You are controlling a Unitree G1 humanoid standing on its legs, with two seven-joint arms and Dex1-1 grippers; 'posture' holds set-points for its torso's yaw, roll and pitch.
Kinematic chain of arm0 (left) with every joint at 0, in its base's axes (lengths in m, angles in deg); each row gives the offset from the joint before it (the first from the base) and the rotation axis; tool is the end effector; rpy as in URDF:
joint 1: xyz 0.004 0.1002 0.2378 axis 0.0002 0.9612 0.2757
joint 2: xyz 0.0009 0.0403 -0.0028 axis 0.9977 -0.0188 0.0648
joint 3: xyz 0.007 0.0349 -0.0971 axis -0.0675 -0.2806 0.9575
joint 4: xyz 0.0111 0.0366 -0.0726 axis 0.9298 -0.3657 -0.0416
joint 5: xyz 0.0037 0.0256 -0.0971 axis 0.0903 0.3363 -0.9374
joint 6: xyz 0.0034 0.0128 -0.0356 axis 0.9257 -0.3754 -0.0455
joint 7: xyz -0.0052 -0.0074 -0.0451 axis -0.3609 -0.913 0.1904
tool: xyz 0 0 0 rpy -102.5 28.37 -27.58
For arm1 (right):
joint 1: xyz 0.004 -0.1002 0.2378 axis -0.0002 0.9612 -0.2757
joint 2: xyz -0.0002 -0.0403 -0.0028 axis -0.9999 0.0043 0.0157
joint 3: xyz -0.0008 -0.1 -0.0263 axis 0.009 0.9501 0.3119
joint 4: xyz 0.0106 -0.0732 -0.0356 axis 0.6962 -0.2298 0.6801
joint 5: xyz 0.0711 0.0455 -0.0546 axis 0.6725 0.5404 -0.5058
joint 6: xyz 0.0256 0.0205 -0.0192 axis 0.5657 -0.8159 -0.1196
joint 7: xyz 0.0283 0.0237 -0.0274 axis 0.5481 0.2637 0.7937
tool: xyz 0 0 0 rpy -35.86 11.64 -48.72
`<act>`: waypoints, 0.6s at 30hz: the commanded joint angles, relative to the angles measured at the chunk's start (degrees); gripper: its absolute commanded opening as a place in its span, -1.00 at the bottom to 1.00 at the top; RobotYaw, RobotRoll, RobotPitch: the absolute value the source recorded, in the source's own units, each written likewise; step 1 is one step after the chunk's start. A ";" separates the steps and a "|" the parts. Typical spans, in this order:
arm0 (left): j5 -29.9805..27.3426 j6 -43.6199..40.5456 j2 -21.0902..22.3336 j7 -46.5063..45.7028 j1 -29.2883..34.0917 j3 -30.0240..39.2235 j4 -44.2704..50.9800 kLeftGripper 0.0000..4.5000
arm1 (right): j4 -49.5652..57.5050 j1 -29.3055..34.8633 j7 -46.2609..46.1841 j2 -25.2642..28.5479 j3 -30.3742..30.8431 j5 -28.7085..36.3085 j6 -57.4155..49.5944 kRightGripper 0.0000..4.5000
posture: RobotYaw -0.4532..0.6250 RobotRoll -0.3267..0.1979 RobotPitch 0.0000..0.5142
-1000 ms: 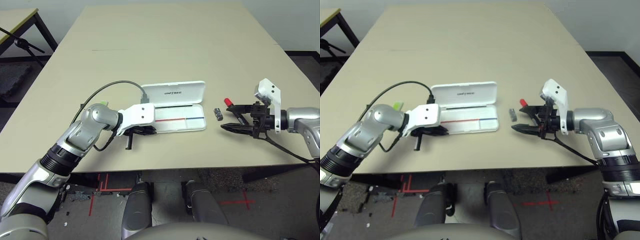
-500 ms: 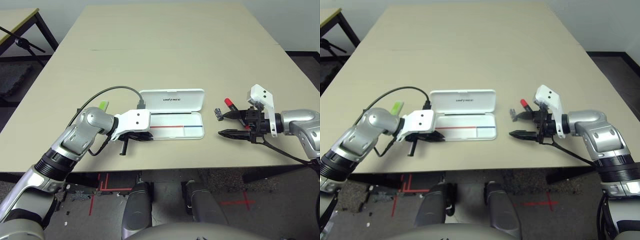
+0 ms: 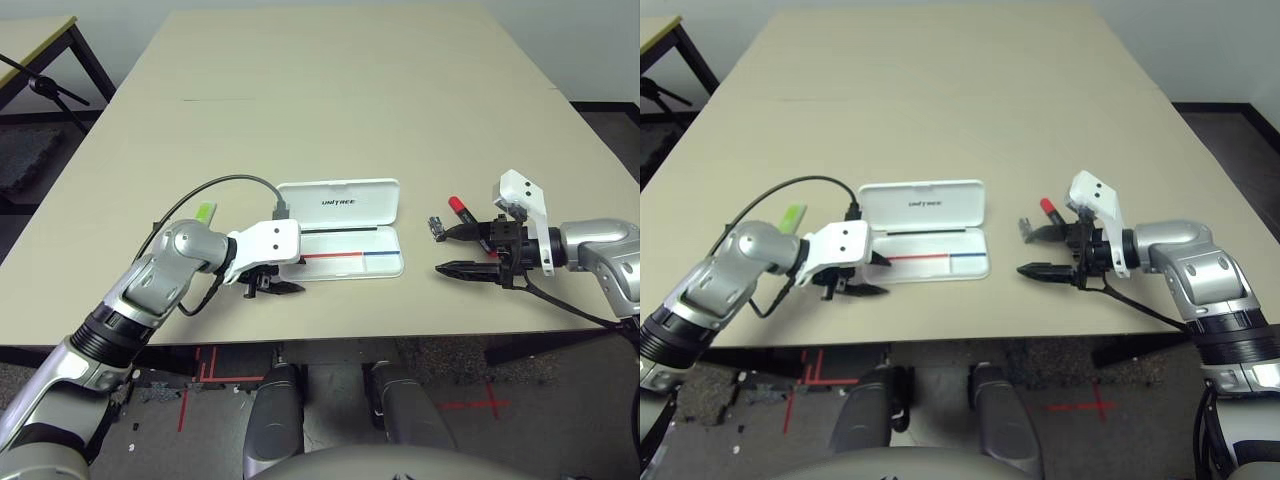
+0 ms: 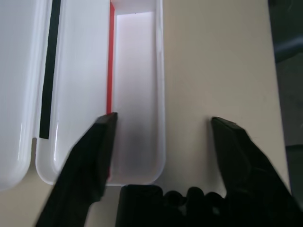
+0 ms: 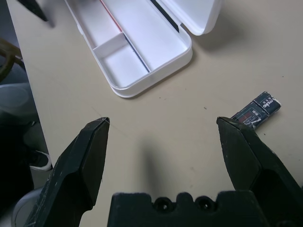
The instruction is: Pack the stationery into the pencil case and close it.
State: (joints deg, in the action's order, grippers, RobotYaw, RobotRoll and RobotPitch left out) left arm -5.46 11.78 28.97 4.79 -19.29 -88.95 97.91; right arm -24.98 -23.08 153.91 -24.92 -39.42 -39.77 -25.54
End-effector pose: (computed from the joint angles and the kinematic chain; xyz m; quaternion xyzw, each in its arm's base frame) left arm 0.2519 0.1949 0.1554 0.3466 0.1656 -0.6166 0.6872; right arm 0.2611 -0.2738 0.1535 -0.1121 0.2336 0.5300 0.8074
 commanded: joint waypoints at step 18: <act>-15.60 -2.18 3.42 1.84 0.45 15.56 7.35 0.99 | 0.70 -0.27 -0.09 -0.66 -1.53 2.20 2.48 1.00 | -0.22 0.25 -0.52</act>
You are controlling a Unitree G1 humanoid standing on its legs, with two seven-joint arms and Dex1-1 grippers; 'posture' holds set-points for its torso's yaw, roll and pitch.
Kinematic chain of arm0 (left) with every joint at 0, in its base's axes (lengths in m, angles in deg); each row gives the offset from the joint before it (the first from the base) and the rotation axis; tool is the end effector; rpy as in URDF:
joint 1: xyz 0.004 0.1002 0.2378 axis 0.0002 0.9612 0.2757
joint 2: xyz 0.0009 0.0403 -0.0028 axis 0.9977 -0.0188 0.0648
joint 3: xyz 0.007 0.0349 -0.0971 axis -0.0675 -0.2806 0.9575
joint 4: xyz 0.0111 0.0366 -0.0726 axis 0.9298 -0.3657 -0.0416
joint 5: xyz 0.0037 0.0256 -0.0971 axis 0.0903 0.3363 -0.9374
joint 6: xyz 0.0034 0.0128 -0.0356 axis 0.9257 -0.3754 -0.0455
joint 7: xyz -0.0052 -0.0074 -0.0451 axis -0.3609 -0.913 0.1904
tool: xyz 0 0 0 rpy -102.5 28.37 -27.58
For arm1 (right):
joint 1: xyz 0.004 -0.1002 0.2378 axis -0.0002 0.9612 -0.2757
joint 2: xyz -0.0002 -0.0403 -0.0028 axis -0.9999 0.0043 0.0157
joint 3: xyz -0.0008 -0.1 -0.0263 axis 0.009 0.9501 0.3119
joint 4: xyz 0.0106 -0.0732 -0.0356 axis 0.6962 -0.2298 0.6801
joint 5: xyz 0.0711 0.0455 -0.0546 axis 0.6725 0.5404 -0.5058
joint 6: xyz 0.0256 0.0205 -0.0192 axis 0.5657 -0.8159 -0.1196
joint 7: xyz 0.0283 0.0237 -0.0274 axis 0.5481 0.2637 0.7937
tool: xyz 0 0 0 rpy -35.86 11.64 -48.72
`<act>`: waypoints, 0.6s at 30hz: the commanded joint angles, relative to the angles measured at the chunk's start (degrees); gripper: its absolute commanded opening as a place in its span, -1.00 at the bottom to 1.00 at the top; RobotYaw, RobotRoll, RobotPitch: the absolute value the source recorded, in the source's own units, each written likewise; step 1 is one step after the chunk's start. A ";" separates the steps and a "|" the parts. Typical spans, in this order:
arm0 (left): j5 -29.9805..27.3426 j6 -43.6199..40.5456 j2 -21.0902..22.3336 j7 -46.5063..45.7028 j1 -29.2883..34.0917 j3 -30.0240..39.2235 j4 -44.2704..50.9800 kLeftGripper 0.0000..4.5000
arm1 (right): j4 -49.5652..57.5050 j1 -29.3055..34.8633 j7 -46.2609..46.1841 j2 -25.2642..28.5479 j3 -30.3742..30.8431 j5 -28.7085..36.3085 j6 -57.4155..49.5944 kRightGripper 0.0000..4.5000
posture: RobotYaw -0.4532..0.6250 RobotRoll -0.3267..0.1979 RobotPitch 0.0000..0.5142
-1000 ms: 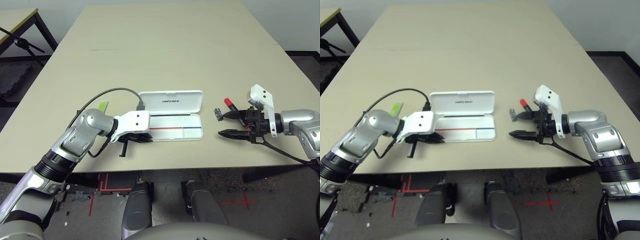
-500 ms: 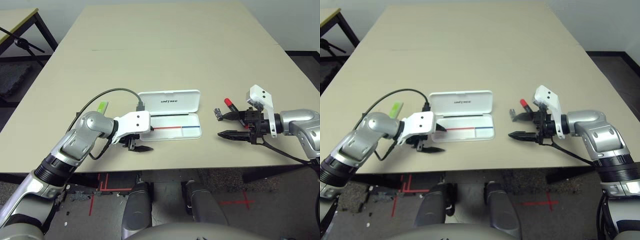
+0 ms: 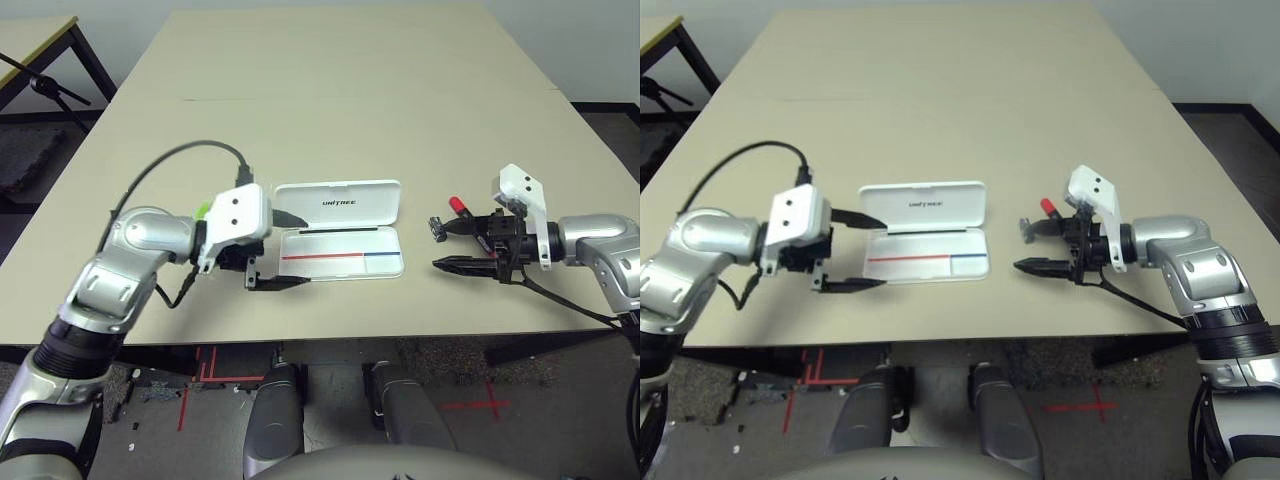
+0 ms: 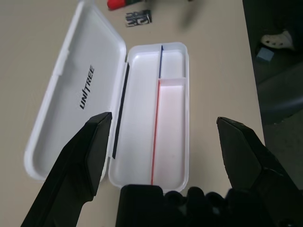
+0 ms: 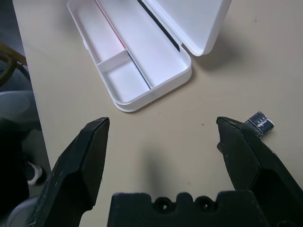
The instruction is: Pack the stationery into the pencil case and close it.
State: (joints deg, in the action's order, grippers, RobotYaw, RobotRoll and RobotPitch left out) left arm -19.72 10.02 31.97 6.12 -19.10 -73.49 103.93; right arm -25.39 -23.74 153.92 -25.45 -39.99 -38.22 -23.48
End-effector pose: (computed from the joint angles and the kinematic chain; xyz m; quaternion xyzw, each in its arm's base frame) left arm 0.2425 0.2220 0.2072 0.2962 0.0531 -0.6045 0.7376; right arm 0.2633 -0.2724 0.1566 -0.1101 0.2056 0.5393 0.8092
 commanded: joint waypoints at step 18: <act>-0.19 -2.32 0.75 -1.29 1.57 -2.78 3.45 0.99 | -5.81 -10.97 -25.69 -0.85 -7.04 -1.62 -23.82 1.00 | -0.27 0.25 -0.51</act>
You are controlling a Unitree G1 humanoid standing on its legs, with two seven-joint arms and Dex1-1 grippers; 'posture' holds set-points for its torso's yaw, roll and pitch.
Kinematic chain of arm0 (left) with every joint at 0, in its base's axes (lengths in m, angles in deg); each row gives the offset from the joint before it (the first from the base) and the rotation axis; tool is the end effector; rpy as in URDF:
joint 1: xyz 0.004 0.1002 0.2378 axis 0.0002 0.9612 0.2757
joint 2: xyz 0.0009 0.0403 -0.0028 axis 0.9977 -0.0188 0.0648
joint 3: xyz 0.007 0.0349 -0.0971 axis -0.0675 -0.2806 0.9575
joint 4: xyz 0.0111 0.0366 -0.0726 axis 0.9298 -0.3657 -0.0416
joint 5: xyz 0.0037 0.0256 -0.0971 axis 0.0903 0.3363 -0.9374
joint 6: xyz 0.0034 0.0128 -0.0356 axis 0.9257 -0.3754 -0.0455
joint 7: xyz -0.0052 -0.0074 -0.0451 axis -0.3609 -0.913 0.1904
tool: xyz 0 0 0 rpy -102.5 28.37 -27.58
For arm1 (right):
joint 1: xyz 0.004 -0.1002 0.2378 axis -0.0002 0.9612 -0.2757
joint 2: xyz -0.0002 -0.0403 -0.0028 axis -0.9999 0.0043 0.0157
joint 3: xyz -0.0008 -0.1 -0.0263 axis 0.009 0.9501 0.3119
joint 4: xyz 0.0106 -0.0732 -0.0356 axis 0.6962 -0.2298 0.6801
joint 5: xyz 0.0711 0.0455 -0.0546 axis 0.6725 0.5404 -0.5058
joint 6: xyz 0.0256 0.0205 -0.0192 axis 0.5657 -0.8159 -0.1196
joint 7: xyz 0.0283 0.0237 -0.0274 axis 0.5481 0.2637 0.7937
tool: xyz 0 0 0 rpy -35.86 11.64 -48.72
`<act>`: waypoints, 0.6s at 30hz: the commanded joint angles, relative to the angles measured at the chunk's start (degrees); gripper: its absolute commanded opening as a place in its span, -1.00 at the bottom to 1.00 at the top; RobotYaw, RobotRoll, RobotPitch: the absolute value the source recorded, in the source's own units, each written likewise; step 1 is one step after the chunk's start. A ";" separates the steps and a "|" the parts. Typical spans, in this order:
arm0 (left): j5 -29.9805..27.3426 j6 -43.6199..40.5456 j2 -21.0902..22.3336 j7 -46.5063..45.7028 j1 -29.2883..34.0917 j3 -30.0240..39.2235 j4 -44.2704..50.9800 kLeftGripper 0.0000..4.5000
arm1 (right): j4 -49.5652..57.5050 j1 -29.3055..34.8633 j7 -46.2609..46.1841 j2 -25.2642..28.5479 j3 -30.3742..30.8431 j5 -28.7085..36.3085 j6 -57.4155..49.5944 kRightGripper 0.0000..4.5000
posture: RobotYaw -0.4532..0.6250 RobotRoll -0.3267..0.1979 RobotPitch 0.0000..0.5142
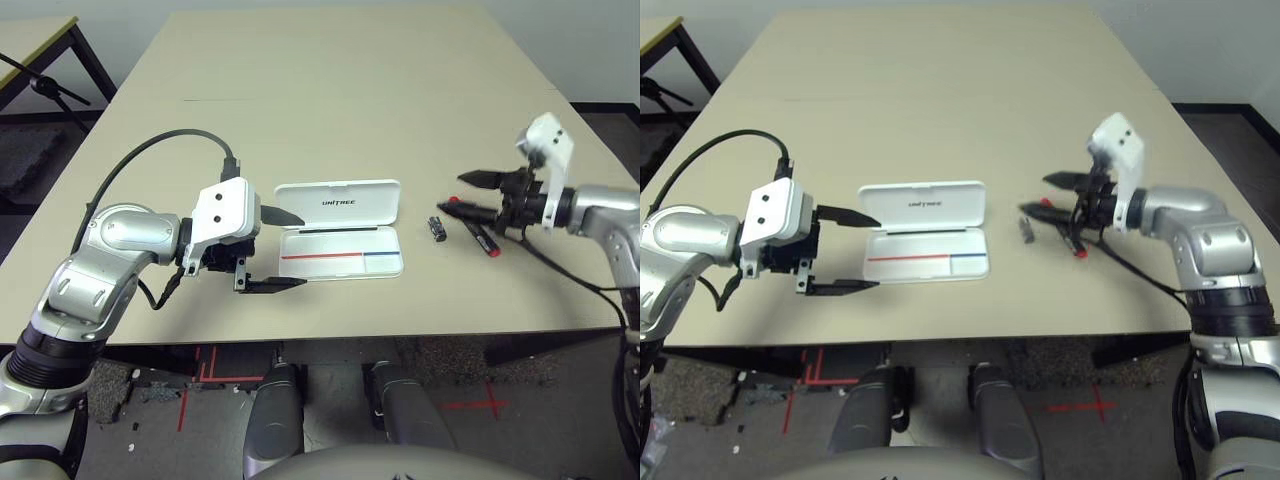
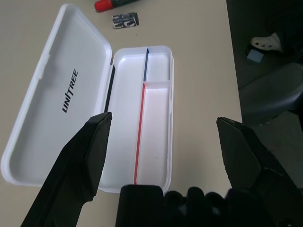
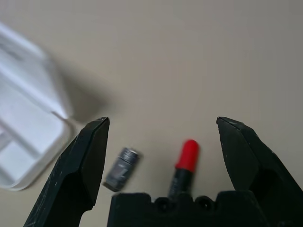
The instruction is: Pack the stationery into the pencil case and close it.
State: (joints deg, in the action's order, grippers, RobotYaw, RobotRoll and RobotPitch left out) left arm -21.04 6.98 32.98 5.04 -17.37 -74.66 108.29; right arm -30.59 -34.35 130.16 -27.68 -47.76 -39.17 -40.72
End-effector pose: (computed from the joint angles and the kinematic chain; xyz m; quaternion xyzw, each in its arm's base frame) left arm 0.2343 0.2146 0.2042 0.2908 0.0676 -0.6171 0.7281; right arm 0.2789 -0.2858 0.1910 -0.0602 0.2037 0.2912 0.9328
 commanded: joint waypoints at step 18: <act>2.58 1.39 0.30 0.87 -1.44 -4.10 0.28 0.99 | -13.06 -2.37 0.52 -0.64 11.47 -7.59 -4.80 1.00 | -0.24 0.25 -0.50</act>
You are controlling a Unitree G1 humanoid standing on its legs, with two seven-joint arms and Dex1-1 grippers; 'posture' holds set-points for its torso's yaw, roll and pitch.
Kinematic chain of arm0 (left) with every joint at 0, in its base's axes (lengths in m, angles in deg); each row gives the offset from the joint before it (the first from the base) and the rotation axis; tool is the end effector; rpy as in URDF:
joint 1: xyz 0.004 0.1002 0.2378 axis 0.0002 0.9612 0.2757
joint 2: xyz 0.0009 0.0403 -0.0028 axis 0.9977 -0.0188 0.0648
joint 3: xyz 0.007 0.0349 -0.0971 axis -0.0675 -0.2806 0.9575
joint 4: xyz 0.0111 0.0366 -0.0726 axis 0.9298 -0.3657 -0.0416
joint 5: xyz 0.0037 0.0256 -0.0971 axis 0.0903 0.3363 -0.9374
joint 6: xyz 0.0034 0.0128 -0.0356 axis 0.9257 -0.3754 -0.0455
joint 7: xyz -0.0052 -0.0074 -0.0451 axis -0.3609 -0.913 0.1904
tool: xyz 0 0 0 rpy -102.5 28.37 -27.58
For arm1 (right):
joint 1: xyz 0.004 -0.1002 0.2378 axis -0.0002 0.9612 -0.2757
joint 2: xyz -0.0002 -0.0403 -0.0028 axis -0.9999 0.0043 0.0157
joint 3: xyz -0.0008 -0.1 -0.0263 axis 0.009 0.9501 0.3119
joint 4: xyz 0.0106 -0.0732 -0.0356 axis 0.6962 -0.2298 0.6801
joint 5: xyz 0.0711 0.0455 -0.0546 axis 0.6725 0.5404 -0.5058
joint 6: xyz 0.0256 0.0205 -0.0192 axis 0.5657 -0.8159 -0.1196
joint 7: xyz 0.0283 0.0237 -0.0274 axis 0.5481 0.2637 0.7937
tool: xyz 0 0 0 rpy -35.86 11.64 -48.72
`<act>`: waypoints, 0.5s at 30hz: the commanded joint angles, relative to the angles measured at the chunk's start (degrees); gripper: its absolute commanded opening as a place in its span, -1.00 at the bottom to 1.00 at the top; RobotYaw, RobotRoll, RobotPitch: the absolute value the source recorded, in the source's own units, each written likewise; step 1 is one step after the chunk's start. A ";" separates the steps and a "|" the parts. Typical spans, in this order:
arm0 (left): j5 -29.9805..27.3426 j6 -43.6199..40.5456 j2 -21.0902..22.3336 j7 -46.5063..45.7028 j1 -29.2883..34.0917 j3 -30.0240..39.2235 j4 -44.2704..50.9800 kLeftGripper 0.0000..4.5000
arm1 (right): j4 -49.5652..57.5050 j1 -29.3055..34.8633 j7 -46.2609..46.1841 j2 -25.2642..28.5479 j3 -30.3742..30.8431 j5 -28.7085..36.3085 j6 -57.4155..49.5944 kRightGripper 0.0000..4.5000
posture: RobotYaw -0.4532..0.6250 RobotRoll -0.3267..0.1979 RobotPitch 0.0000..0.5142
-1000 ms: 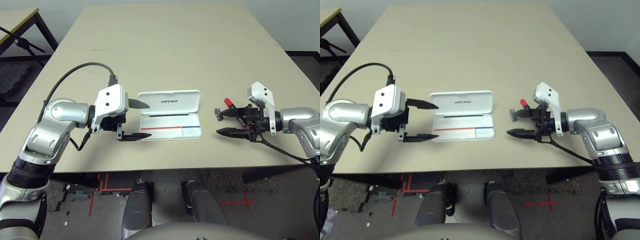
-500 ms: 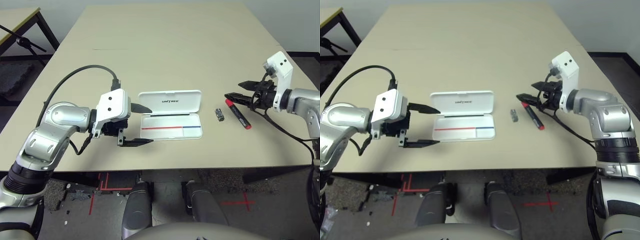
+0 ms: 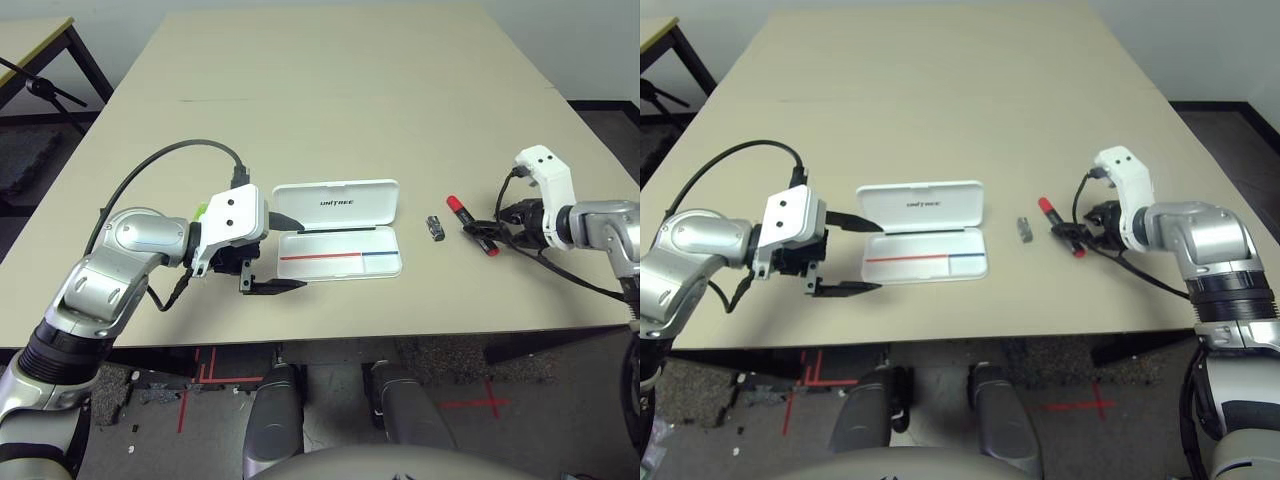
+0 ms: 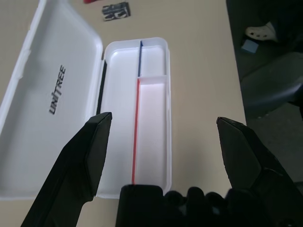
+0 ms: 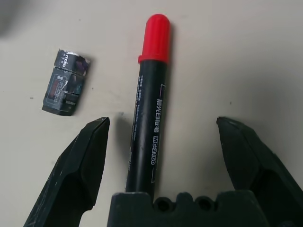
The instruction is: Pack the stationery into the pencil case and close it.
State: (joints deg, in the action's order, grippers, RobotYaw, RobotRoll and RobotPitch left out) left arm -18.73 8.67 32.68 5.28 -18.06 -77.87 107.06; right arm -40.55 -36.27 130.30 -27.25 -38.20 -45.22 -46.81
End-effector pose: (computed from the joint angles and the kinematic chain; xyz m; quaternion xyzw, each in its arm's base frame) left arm 0.2375 0.2089 0.1976 0.3043 0.0777 -0.6250 0.7147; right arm 0.2863 -0.2887 0.1578 -0.0631 0.3612 0.2427 0.8981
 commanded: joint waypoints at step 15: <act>0.77 -0.65 1.35 0.11 -0.13 -0.81 1.53 1.00 | -4.34 -0.85 3.96 0.63 1.54 -5.29 9.28 -0.76 | -0.24 0.25 -0.48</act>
State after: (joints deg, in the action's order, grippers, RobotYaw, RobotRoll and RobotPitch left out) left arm -18.56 8.03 33.46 5.38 -18.78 -78.26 108.11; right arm -44.66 -37.70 133.52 -27.42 -37.28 -49.55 -39.27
